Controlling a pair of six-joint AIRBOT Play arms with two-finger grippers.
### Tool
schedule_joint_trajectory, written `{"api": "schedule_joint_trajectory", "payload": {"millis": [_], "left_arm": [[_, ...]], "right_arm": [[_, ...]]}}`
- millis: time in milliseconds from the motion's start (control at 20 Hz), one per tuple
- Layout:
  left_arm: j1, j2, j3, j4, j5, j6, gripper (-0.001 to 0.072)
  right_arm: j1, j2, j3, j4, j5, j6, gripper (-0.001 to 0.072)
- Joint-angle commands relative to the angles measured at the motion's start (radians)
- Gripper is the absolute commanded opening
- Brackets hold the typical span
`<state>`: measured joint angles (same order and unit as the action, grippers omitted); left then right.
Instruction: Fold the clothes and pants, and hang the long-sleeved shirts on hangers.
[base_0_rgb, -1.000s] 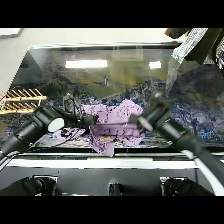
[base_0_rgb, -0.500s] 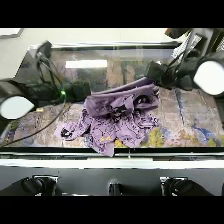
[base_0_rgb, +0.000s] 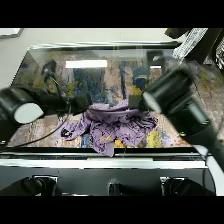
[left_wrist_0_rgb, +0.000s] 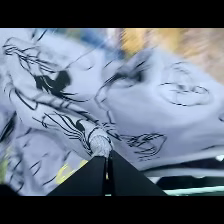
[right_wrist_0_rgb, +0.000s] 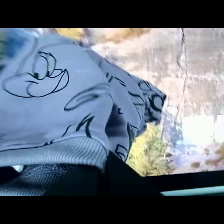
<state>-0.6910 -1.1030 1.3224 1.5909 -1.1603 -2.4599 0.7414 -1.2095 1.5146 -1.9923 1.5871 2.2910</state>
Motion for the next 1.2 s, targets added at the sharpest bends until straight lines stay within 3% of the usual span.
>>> {"api": "schedule_joint_trajectory", "payload": {"millis": [0,150,450,550,650,700,750,800,1000,1150], "left_arm": [[-0.006,0.0,-0.13,-0.001,0.073,-0.035,0.0024],[-0.006,-0.02,-0.212,-0.021,0.188,-0.035,0.0024],[0.001,-0.103,-0.237,-0.061,0.247,-0.001,0.0054],[0.024,-0.105,-0.237,-0.074,0.272,-0.002,0.0136],[0.071,-0.101,-0.237,-0.077,0.261,0.001,0.0142],[0.105,-0.094,-0.237,-0.078,0.256,0.026,0.017],[0.148,-0.084,-0.237,-0.08,0.249,0.059,0.0499],[0.196,-0.071,-0.237,-0.09,0.235,0.093,0.0667],[0.472,0.027,-0.238,-0.098,0.118,0.298,0.0667],[0.764,0.113,-0.237,-0.077,0.102,0.466,0.0667]], "right_arm": [[0.022,-0.003,-0.17,-0.028,-0.117,0.131,0.0028],[0.022,-0.02,-0.212,-0.019,-0.173,0.152,0.0026],[0.021,-0.081,-0.22,-0.008,-0.186,0.152,0.0026],[0.021,-0.094,-0.22,-0.008,-0.197,0.152,0.0027],[0.021,-0.094,-0.22,-0.01,-0.206,0.152,0.0026],[0.021,-0.094,-0.22,-0.01,-0.206,0.152,0.0027],[0.021,-0.094,-0.22,-0.01,-0.206,0.151,0.0027],[0.022,-0.094,-0.22,-0.009,-0.206,0.151,0.0027],[0.022,-0.094,-0.219,0.004,-0.201,0.124,0.0028],[0.022,-0.094,-0.219,0.019,-0.199,0.102,0.0028]]}}
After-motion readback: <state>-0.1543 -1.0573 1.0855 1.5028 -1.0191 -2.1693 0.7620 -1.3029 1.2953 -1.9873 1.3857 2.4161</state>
